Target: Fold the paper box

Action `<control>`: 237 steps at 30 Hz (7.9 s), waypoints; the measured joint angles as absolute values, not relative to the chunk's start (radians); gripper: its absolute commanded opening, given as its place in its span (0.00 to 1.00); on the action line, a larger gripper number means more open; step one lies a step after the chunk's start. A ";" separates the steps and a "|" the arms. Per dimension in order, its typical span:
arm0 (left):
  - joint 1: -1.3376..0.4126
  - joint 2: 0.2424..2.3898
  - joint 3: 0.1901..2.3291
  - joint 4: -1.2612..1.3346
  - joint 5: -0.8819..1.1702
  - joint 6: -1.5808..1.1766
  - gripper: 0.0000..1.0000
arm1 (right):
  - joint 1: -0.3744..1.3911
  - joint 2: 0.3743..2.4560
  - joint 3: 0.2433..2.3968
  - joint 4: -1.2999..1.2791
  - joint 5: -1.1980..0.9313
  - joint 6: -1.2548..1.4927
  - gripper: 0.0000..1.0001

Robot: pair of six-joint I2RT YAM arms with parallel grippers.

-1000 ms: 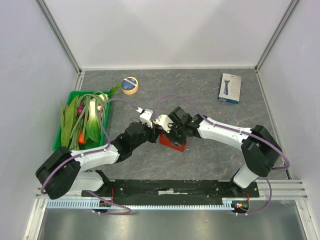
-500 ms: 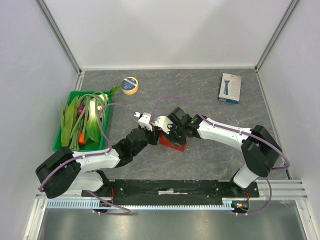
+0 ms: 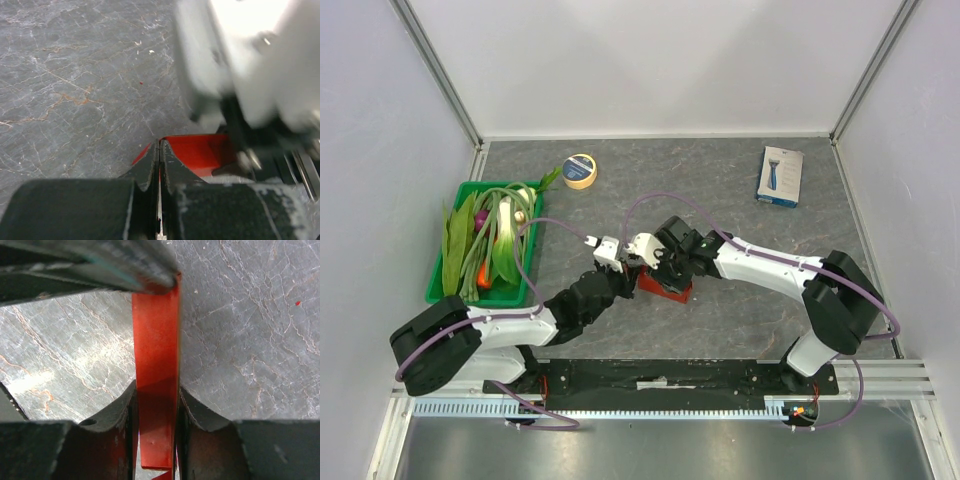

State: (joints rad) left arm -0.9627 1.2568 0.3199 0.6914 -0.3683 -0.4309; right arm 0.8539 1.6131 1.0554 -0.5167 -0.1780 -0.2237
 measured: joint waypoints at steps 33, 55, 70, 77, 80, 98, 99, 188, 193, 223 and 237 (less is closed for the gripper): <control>-1.089 1.369 0.223 0.973 -0.516 -0.381 0.02 | 0.868 1.549 1.006 -0.495 -0.113 0.081 0.75; -1.216 1.369 0.312 0.788 -0.734 -0.404 0.02 | 0.864 1.242 1.052 -0.863 0.121 0.614 0.26; -1.231 1.372 0.316 0.781 -0.759 -0.404 0.02 | 0.864 1.297 0.982 -0.810 0.111 0.615 0.24; -1.235 1.372 0.316 0.780 -0.766 -0.404 0.02 | 0.864 1.313 0.982 -0.777 0.115 0.614 0.21; -1.239 1.371 0.316 0.779 -0.773 -0.404 0.02 | 0.864 1.313 0.982 -0.774 0.117 0.615 0.23; -1.252 1.370 0.316 0.773 -0.789 -0.404 0.02 | 0.864 1.312 0.957 -0.767 0.142 0.637 0.00; -1.253 1.370 0.316 0.772 -0.791 -0.404 0.02 | 0.864 1.312 0.957 -0.767 0.139 0.640 0.00; -1.325 1.448 0.360 0.741 -1.001 -0.482 0.02 | 0.515 0.986 0.511 -0.186 -0.223 1.327 0.94; -1.327 1.448 0.362 0.738 -1.004 -0.482 0.02 | 0.513 1.028 0.419 -0.095 -0.285 1.436 0.89; -1.339 1.454 0.369 0.727 -1.030 -0.481 0.02 | 0.513 1.114 0.241 0.314 -0.356 1.692 0.52; -1.353 1.457 0.373 0.722 -1.041 -0.481 0.11 | 0.520 1.155 0.123 0.574 -0.347 1.772 0.31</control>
State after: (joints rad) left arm -1.3529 1.4567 0.3729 0.7223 -1.0409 -0.4812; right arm 0.5198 1.1549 0.1230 0.5739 -0.3470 1.7721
